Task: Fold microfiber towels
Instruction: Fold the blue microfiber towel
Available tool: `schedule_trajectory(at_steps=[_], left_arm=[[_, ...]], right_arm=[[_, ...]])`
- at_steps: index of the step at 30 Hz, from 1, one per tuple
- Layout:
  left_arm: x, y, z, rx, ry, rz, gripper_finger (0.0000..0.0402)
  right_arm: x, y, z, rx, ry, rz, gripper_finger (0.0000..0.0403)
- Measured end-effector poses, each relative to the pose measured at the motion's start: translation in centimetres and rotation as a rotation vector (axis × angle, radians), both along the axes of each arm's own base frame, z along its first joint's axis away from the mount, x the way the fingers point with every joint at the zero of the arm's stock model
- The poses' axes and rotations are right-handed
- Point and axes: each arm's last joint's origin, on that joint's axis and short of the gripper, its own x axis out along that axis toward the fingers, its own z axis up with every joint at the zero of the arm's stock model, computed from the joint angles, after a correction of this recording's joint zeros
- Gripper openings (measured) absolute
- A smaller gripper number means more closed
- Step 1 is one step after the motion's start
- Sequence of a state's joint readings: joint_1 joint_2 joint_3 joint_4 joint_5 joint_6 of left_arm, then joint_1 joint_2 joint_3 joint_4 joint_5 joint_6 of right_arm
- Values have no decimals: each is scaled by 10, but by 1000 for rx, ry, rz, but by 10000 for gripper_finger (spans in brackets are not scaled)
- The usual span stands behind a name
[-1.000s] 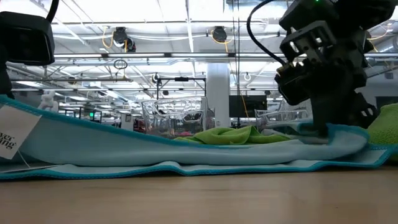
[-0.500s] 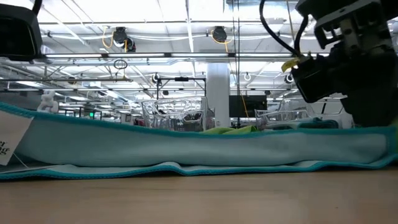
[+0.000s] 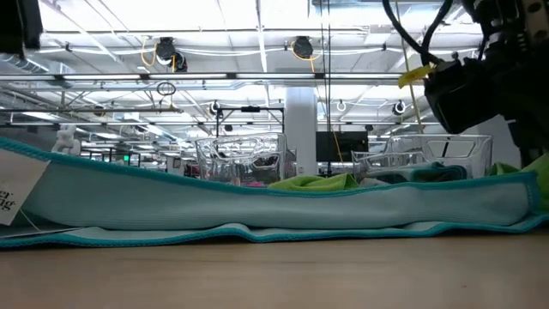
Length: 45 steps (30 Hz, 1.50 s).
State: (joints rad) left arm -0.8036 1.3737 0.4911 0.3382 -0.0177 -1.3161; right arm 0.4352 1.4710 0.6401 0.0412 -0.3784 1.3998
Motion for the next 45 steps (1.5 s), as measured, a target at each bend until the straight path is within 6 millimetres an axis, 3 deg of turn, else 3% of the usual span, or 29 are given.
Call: schedule_trajectory(at_steps=[3, 8, 16, 21, 24, 28, 37, 40, 45], left_arm=[[4, -2, 19, -4, -87, 2, 21], [17, 12, 36, 172, -138, 117, 8], [44, 50, 24, 385, -112, 285, 12], [63, 60, 7, 462, -115, 303, 12], [73, 60, -7, 470, -109, 300, 12], [84, 53, -24, 434, -138, 305, 12], [89, 39, -50, 340, -103, 263, 4], [88, 33, -47, 321, -111, 253, 6], [94, 18, -17, 306, -214, 215, 4]], right_arm=[[-2, 0, 9, 14, -27, -16, 26], [-6, -13, 30, -22, -99, -157, 26], [-2, -37, 44, -102, -186, -368, 26], [11, -50, 56, -141, -306, -487, 26], [23, -57, 72, -171, -384, -517, 26], [38, -63, 79, -210, -405, -519, 26], [62, -71, 67, -253, -411, -507, 26], [67, -74, 64, -246, -421, -505, 26], [69, -80, 62, -261, -417, -516, 26]])
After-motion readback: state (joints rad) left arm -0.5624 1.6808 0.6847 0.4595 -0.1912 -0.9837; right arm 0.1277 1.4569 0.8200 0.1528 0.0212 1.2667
